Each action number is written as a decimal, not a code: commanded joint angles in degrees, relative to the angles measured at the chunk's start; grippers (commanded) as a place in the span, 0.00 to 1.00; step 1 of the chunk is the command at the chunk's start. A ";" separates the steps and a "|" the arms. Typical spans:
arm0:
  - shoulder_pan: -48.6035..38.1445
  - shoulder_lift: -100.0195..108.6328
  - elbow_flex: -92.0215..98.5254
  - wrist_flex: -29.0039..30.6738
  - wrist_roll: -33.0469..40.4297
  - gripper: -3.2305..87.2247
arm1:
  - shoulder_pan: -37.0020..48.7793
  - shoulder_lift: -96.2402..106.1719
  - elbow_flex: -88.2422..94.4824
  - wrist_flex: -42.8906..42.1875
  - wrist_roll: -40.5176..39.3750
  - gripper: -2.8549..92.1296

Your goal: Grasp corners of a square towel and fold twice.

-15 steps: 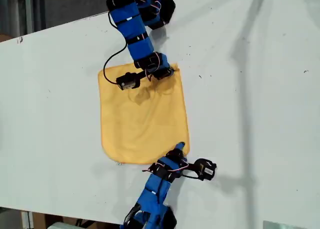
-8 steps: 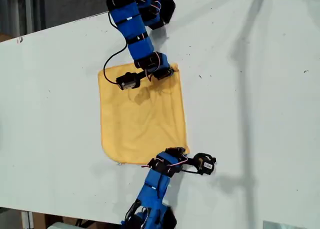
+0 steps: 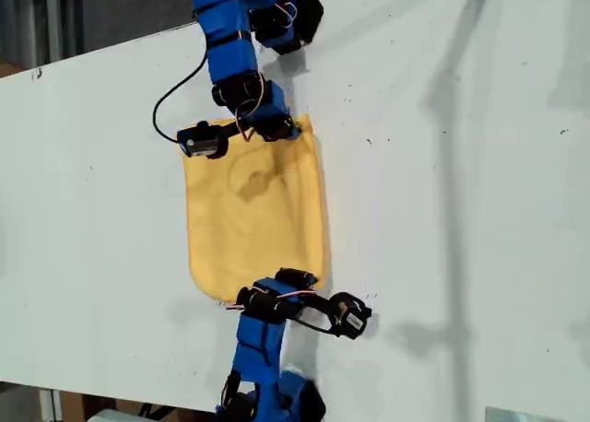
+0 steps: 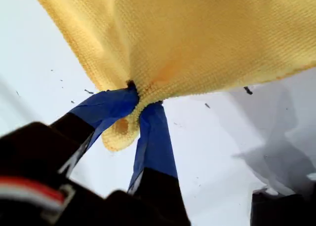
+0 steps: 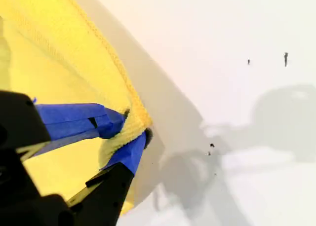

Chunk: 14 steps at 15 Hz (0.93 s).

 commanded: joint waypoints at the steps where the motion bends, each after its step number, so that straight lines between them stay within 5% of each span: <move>1: -9.58 7.47 -2.55 0.97 9.14 0.03 | 8.79 4.39 -5.54 0.44 -8.00 0.03; 4: -24.70 14.50 -0.70 -3.69 23.91 0.03 | 23.73 4.48 -12.22 -2.64 -23.55 0.03; 8: -47.37 14.50 4.48 -14.68 39.20 0.03 | 39.11 4.83 -10.28 -19.51 -36.39 0.03; 12: -61.70 8.09 10.37 -33.05 48.60 0.03 | 51.86 -3.52 -2.99 -37.35 -41.57 0.03; 14: -64.07 5.63 7.21 -36.39 50.62 0.03 | 55.46 -8.44 -3.25 -43.07 -42.19 0.03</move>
